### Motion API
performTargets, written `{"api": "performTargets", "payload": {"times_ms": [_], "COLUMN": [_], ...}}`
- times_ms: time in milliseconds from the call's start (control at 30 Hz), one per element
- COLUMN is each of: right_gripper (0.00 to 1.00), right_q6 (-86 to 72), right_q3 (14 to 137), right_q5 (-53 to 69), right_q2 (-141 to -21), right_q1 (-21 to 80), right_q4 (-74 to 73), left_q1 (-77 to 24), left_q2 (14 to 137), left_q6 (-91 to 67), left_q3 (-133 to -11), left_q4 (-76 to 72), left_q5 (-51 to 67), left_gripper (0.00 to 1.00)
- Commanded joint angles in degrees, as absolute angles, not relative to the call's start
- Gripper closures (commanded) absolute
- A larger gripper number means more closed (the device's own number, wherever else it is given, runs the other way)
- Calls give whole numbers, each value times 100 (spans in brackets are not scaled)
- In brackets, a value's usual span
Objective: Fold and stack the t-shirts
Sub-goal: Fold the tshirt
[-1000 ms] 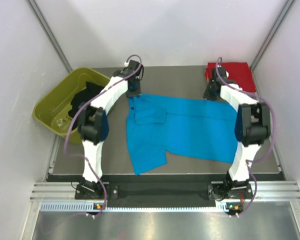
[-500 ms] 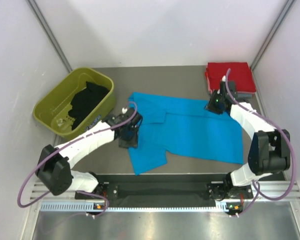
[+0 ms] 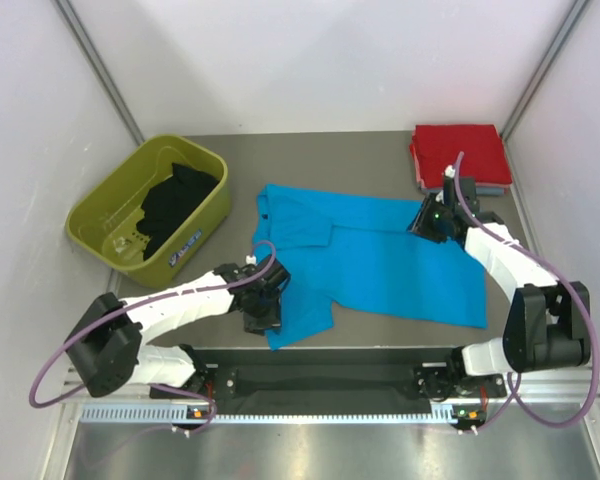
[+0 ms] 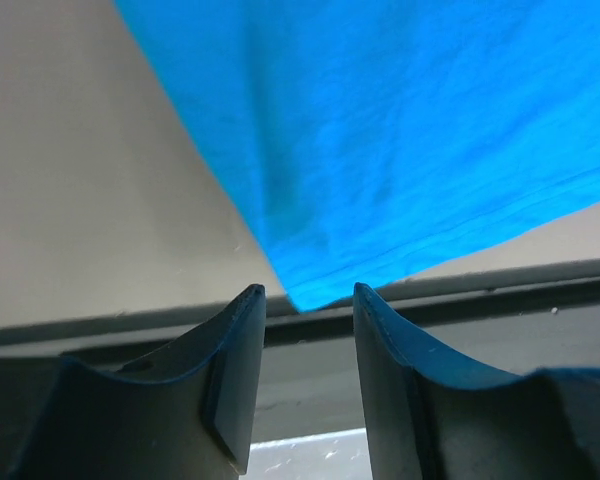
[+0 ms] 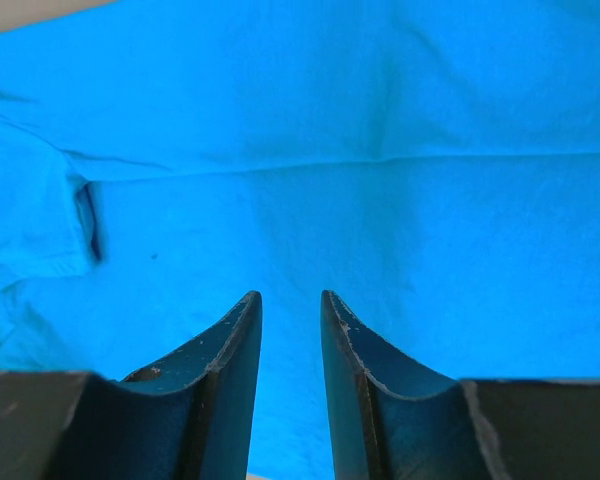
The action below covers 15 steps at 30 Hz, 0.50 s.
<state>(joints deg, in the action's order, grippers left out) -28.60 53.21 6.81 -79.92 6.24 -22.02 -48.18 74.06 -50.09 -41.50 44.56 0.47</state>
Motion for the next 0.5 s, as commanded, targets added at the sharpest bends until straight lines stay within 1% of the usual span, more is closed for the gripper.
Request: {"api": "performTargets", "payload": {"times_ms": [0,133,367,400,467], "right_gripper": [69,69,68,68,68], "right_q6": [-2909,-2953,-3322,-3444,-3690], "right_q3": [5379,5379,5168,5107,5045], "right_q5": [721,694,343,134,-243], "right_q2": [-7726,-7638,-7313,-7260,-7146], "right_q1": [580,580,571,571,484], "right_q4": [-1951,-2056,-2311,-2407,-2679], "left_q1": [-4895,-4930,-4966,-4966,-4966], "left_q2": [7540,7795,7796,7805,7787], "left_q6": [-5334,-5361,-5379,-5396,-5414], "left_q3": [-3868,-3753,-3612,-3586,-3568], "left_q4": [3771,3823,3762,3701,3560], "left_q5": [255,132,79,62,70], "left_gripper": [55,60,61,63,76]}}
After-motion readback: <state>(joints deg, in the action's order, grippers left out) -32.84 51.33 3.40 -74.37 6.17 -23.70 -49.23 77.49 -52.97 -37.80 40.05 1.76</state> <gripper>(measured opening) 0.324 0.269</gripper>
